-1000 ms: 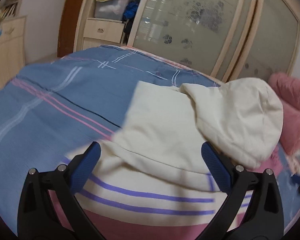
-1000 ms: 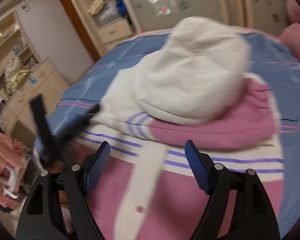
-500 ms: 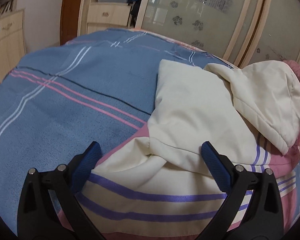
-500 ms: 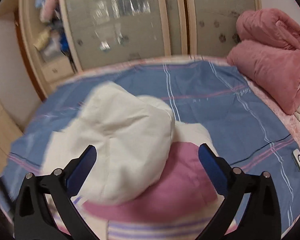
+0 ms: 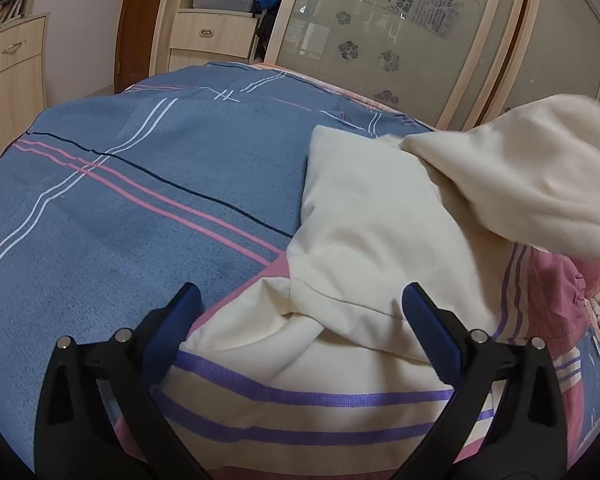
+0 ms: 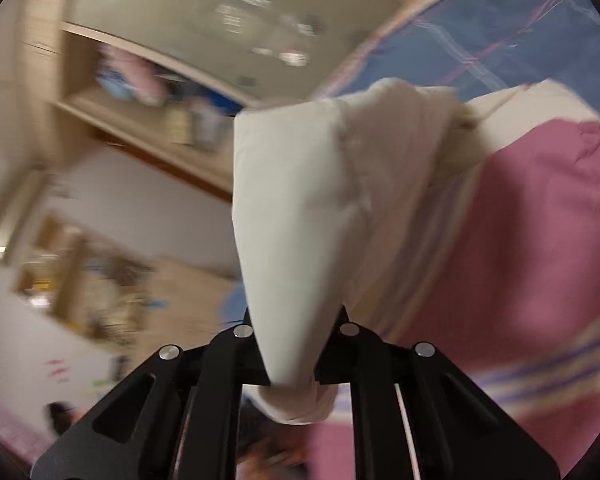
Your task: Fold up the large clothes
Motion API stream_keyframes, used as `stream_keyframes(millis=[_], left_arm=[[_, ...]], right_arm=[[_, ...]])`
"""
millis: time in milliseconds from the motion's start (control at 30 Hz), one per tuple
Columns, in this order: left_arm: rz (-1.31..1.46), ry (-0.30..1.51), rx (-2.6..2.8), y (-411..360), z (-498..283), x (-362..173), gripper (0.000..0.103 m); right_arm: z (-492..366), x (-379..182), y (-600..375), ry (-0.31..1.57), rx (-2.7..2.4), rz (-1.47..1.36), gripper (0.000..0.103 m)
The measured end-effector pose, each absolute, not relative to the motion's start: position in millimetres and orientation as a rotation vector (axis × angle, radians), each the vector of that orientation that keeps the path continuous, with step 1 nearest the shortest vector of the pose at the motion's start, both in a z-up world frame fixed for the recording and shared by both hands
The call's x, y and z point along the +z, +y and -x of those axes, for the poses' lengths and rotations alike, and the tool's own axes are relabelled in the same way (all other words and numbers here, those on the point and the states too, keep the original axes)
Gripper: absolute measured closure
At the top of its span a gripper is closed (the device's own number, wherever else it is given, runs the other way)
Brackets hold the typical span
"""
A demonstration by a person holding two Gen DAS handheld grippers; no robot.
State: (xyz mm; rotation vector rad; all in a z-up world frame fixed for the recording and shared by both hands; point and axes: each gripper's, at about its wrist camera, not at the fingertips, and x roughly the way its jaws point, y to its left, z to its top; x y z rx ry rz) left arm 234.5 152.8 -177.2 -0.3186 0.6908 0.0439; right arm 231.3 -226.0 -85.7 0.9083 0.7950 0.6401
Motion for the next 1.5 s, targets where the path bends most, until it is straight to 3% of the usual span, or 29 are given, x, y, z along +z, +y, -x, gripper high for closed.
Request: stream_keyframes(millis=[200, 233, 300, 333, 367, 500, 667, 900, 1067, 1233, 1500], left_arm=[[0.309, 0.669, 0.047, 150, -230, -175, 0.002], [0.302, 0.666, 0.049, 149, -229, -175, 0.002], [0.283, 0.668, 0.055, 145, -228, -176, 0.002], [0.275, 0.672, 0.058, 144, -229, -176, 0.002], [0.269, 0.675, 0.06, 143, -229, -177, 0.002], [0.256, 0.685, 0.069, 141, -231, -180, 0.002], [0.243, 0.697, 0.08, 140, -232, -183, 0.002], [0.227, 0.708, 0.091, 137, -234, -184, 0.002], [0.22, 0.728, 0.097, 135, -238, -187, 0.002], [0.218, 0.73, 0.081, 134, -238, -187, 0.002], [0.202, 0.738, 0.094, 132, -241, -189, 0.002]], right_arm=[[-177, -165, -244, 0.969, 0.396, -0.716, 0.091], [-174, -182, -253, 0.996, 0.357, -0.746, 0.087], [-169, -194, -267, 1.023, 0.279, -0.76, 0.07], [-164, -191, -273, 1.008, 0.217, -0.717, 0.043], [-157, -184, -277, 0.964, 0.163, -0.657, 0.027], [-148, -146, -284, 0.833, 0.047, -0.459, 0.026], [-168, -91, -279, 0.619, 0.091, -0.443, 0.026], [-243, -50, -201, 0.578, 0.217, -0.254, 0.026], [-301, -114, -186, 0.743, 0.112, -0.184, 0.026], [-314, -190, -211, 0.761, 0.0, -0.13, 0.024], [-306, -197, -203, 0.705, -0.003, -0.02, 0.013]])
